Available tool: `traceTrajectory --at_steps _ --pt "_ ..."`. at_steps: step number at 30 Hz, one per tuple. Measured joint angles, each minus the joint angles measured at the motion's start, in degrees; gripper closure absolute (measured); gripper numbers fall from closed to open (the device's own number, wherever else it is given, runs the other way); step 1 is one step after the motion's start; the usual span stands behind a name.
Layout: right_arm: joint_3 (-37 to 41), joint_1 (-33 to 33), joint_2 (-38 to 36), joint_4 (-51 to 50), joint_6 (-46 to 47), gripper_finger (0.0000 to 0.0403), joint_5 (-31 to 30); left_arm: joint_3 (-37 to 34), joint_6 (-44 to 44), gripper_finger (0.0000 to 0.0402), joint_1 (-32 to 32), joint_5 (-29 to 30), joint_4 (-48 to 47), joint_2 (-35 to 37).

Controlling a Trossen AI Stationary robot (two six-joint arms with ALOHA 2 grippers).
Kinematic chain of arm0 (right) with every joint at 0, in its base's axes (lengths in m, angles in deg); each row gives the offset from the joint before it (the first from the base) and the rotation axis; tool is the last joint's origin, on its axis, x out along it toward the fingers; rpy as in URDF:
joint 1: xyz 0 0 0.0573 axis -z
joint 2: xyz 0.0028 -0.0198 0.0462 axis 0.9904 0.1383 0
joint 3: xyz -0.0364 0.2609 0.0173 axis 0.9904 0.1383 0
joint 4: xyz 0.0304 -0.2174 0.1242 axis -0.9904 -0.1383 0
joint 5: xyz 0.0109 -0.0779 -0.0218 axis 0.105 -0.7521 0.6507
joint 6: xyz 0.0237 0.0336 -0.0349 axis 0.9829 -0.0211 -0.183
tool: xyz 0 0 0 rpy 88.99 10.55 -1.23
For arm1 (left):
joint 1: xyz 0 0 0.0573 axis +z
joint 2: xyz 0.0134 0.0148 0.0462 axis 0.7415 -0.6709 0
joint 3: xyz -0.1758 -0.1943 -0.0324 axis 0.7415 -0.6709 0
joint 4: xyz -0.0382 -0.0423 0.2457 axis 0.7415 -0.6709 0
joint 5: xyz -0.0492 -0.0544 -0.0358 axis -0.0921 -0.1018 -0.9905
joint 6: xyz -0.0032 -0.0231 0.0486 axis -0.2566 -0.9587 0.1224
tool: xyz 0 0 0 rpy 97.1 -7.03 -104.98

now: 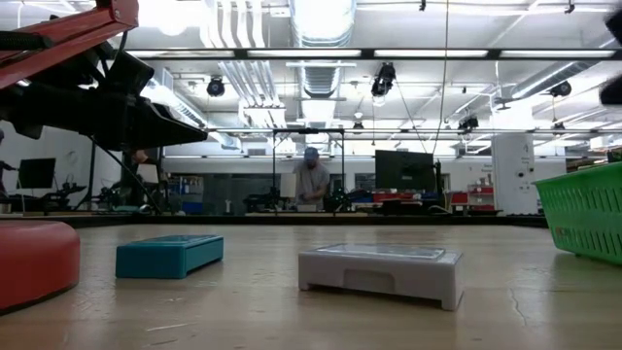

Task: Pick & Place Office items
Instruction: Put the white digital clock into the red basket

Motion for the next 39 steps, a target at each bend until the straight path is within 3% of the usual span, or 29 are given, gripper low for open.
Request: traceTrajectory --at_steps 6,11,13,19,27,30,39 --pt "-8.5 0.0 0.0 1.7 -9.0 0.0165 -16.0 0.0 0.0 0.0184 0.0 0.0 0.0 0.0" --pt "-9.9 0.4 0.0 17.9 -20.5 0.0163 -34.3 0.0 0.0 0.0184 0.0 0.0 0.0 0.0" --pt "-8.3 1.4 0.1 27.8 -23.9 0.0162 -38.4 0.0 0.0 0.0184 0.0 0.0 0.0 0.0" --pt "-2.8 6.1 4.0 49.2 -28.8 0.0161 -38.5 0.0 0.0 0.0184 0.0 0.0 0.0 0.0" --pt "0.9 9.3 18.1 68.1 -23.6 0.0161 -37.9 0.0 0.0 0.0184 0.0 0.0 -0.1 0.0" --pt "-1.0 8.8 23.1 70.9 -21.8 0.0161 -37.7 0.0 0.0 0.0184 0.0 0.0 -0.2 0.0" --pt "-9.8 7.0 33.7 65.6 -18.3 0.0160 -37.7 0.0 0.0 0.0184 0.0 0.0 -0.4 0.0"
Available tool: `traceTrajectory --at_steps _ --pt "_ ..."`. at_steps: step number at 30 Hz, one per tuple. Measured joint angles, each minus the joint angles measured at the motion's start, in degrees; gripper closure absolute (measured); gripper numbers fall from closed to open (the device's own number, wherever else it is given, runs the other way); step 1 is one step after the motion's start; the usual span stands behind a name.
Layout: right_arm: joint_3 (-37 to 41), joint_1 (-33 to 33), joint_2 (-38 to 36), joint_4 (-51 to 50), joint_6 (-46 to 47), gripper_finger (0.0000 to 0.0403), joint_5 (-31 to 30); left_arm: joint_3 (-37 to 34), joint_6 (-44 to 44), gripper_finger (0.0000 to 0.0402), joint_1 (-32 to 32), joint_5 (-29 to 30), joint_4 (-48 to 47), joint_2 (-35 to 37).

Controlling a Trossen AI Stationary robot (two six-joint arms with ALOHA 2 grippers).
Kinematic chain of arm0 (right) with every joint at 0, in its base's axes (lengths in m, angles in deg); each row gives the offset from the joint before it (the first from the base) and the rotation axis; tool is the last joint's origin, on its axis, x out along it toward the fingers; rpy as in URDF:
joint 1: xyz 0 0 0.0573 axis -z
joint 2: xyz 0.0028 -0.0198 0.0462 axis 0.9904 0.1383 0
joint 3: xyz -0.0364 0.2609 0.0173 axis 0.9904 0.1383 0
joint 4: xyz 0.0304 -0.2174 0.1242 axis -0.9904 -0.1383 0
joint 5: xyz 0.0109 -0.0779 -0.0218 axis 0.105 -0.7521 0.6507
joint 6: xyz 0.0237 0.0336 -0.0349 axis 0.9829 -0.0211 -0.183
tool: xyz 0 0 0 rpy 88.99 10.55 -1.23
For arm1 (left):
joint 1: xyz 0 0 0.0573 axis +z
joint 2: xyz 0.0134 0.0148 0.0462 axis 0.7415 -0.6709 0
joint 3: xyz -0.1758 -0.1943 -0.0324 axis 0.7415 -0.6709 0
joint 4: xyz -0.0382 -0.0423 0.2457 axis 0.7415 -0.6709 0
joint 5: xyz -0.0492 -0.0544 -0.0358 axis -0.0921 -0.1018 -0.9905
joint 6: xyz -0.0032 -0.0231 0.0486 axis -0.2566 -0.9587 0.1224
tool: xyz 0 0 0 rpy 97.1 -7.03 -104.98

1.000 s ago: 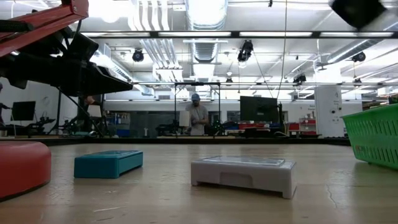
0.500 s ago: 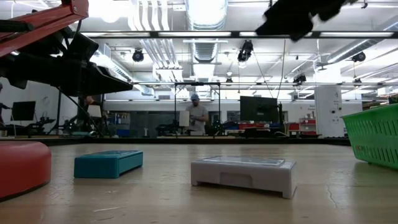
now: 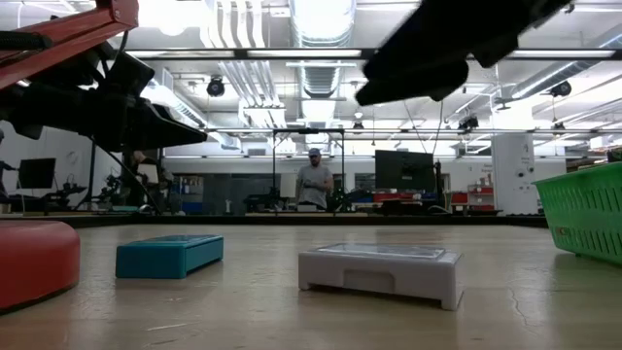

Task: Pick & Place Office items
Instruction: Put the white digital clock into the red basket

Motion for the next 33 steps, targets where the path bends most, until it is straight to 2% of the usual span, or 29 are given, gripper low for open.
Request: traceTrajectory --at_steps 4,16,24,33 --pt "-3.5 -1.5 3.0 -0.8 1.1 0.0155 -0.1 0.0 0.0 0.0184 0.0 0.0 0.0 0.0" --pt "-16.8 -7.2 12.0 -11.7 2.6 0.0140 1.5 0.0 0.0 0.0184 0.0 0.0 -0.2 0.0" --pt "-24.7 -7.9 21.0 -17.3 4.1 0.0136 3.5 0.0 0.0 0.0184 0.0 0.0 -0.4 0.0" --pt "-28.3 -8.7 22.0 -21.0 5.0 0.0137 5.8 0.0 0.0 0.0184 0.0 0.0 -0.5 0.0"
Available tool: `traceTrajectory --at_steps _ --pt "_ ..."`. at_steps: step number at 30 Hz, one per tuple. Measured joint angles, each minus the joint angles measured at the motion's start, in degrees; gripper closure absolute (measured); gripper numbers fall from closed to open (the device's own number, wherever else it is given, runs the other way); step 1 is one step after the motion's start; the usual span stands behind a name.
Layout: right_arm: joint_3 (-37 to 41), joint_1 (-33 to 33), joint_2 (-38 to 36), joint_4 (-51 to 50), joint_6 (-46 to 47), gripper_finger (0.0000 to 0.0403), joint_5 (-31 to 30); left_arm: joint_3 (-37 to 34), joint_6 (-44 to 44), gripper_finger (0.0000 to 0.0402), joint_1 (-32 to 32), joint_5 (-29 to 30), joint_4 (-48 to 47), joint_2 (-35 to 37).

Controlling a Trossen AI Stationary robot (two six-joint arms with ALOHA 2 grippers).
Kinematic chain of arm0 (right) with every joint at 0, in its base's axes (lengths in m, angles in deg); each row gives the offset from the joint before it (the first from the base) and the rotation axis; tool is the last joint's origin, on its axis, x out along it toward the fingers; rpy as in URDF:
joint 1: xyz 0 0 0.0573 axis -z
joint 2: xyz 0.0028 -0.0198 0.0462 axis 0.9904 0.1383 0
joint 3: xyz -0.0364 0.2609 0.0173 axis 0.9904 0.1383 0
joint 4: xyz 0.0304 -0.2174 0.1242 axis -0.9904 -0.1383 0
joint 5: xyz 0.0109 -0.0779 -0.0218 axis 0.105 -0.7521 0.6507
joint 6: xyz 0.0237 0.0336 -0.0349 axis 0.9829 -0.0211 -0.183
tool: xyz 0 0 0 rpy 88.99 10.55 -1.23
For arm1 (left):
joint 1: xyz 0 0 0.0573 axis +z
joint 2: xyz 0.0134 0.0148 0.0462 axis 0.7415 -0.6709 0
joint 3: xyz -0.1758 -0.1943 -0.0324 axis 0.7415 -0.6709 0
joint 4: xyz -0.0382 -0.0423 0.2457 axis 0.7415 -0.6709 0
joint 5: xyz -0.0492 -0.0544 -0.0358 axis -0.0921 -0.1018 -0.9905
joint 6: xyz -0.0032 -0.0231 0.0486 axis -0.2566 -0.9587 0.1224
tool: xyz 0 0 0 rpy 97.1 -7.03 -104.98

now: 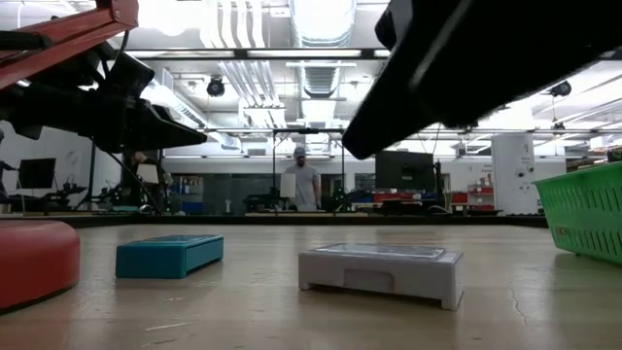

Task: Pick & Place Office items
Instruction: Put the white digital clock into the red basket

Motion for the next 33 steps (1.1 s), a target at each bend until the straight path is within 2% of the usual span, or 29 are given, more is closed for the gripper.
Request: traceTrajectory --at_steps 16,23,33 --pt "0.6 2.3 0.0 -5.6 0.0 0.0138 -0.1 0.0 0.0 0.0184 0.0 0.0 -0.2 0.0" --pt "0.7 3.0 0.0 -5.9 -2.9 0.0138 0.0 0.0 0.0 0.0184 0.0 0.0 -0.4 0.0" --pt "0.7 3.1 0.0 -8.2 -1.5 0.0138 -0.2 0.0 0.0 0.0184 0.0 0.0 -0.4 0.0"
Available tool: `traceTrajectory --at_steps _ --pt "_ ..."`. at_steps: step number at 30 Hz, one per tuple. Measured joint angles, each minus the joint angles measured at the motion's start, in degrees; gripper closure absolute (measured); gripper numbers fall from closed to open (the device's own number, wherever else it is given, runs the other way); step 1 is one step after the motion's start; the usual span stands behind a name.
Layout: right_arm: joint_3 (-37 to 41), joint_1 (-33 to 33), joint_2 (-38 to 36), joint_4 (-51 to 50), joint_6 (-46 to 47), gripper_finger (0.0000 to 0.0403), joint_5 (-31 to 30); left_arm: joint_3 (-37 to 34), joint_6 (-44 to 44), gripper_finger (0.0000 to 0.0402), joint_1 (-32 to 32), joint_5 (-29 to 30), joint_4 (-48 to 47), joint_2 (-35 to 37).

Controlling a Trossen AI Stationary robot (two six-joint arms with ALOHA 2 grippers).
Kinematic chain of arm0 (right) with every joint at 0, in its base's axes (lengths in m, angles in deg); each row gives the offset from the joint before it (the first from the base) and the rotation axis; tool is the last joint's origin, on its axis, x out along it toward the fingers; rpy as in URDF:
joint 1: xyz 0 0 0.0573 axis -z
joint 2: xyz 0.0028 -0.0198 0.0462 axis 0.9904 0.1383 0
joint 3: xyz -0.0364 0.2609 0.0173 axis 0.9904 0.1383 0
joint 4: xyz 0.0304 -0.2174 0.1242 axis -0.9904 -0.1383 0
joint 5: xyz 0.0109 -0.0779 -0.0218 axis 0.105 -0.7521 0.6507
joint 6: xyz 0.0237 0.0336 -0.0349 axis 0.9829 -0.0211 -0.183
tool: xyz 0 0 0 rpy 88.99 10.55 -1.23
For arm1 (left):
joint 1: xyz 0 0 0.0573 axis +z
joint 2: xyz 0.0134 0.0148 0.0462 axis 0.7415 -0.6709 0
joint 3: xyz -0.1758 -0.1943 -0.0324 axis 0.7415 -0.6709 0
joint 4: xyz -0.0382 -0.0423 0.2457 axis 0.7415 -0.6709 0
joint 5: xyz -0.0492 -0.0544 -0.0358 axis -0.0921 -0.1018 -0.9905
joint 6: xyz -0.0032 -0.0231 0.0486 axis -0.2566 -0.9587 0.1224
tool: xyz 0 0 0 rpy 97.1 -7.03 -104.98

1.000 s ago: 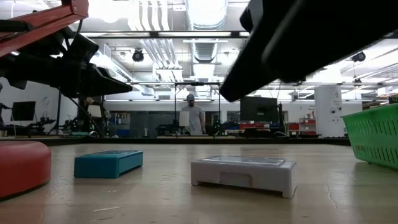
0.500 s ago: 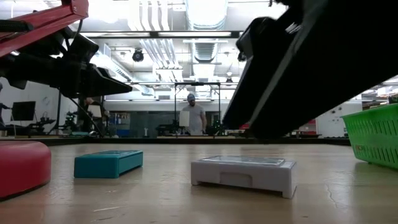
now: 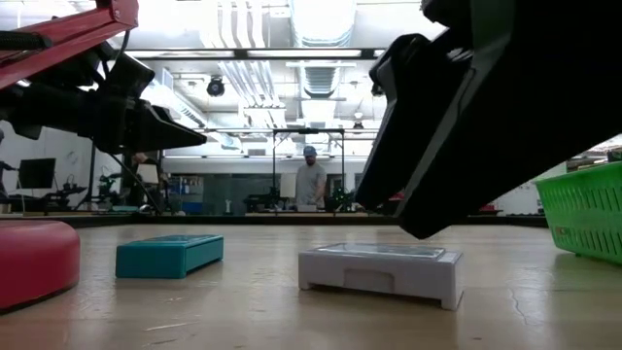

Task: Pick & Place Office items
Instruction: Put the white digital clock into the red basket

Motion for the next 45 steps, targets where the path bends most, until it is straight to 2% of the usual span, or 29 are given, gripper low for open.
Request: traceTrajectory --at_steps 26,45 --pt "0.0 0.0 0.0 2.8 1.8 0.0138 0.1 0.0 0.0 0.0184 0.0 0.0 0.0 0.0" --pt "0.5 0.1 0.0 0.8 1.5 0.0138 0.6 0.0 0.0 0.0184 0.0 0.0 0.0 0.0"
